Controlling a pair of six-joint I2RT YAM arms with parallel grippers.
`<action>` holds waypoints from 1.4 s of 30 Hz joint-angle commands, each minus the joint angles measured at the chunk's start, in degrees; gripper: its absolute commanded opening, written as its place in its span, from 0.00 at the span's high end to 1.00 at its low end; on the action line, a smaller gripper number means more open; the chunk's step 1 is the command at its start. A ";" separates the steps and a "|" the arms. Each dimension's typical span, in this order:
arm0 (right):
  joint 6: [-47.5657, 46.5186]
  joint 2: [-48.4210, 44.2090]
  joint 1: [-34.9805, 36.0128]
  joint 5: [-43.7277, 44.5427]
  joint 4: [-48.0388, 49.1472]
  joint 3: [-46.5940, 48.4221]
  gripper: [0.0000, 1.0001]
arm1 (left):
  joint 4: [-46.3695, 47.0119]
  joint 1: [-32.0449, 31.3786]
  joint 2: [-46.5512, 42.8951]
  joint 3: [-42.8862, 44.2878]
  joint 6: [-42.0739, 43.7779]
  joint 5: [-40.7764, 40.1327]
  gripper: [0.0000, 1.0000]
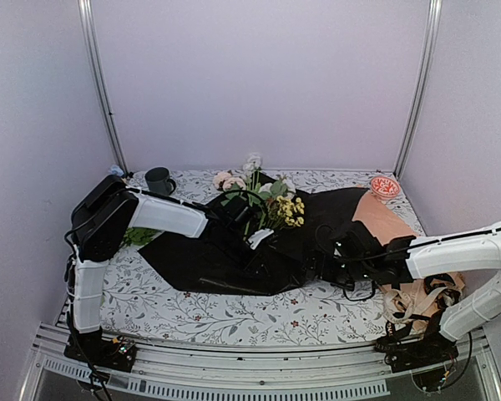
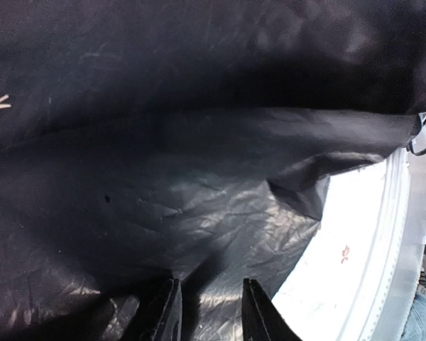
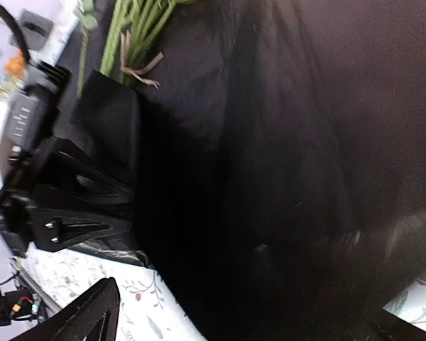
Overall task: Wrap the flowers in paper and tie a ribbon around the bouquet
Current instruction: Pick up the one-fourth-folded wrapping paper from the center of the board, then fold the one-fourth-folded wrapping paper at the center of the board.
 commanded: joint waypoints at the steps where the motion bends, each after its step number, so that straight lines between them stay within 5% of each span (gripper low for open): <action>1: -0.94 -6.55 -1.89 1.16 14.96 -7.03 0.01 | -0.39 0.25 1.06 -1.17 -0.17 0.41 0.70; 8: -6.22 -2.48 -3.33 -5.75 23.06 -7.72 0.02 | -0.23 0.42 1.14 -1.31 0.02 0.85 0.70; 13: -7.37 -0.52 -3.31 -7.13 23.22 -6.82 0.14 | -0.17 0.43 1.14 -1.31 -0.08 0.92 0.70; 27: -6.75 2.62 -3.08 1.29 4.85 0.50 0.92 | -0.57 -0.22 0.18 -1.18 0.35 -1.39 0.72; 42: -10.18 7.70 2.37 12.20 -20.70 15.63 1.00 | -7.42 -0.47 2.78 5.08 3.37 -4.08 0.72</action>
